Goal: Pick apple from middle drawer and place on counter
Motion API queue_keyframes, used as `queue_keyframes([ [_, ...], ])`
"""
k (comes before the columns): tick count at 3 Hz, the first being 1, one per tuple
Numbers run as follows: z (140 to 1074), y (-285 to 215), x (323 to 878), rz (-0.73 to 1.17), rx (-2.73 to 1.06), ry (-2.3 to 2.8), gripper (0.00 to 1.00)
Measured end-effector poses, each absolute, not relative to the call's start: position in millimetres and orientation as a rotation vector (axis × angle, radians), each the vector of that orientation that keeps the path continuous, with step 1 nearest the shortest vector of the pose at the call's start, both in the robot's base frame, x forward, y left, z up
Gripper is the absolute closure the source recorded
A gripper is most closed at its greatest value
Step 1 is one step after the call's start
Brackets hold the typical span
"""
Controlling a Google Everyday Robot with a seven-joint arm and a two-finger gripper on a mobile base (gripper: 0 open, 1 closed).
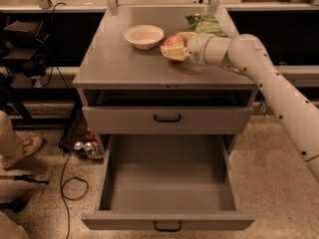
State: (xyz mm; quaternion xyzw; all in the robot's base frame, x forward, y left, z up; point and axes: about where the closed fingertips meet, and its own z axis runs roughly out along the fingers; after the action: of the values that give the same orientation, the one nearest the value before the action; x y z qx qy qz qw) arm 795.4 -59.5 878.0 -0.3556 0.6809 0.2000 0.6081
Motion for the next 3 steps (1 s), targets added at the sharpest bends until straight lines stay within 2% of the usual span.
queue_keyframes([
  [3,866.7,-64.6,799.7,0.501,-0.786,1.56,0.09],
])
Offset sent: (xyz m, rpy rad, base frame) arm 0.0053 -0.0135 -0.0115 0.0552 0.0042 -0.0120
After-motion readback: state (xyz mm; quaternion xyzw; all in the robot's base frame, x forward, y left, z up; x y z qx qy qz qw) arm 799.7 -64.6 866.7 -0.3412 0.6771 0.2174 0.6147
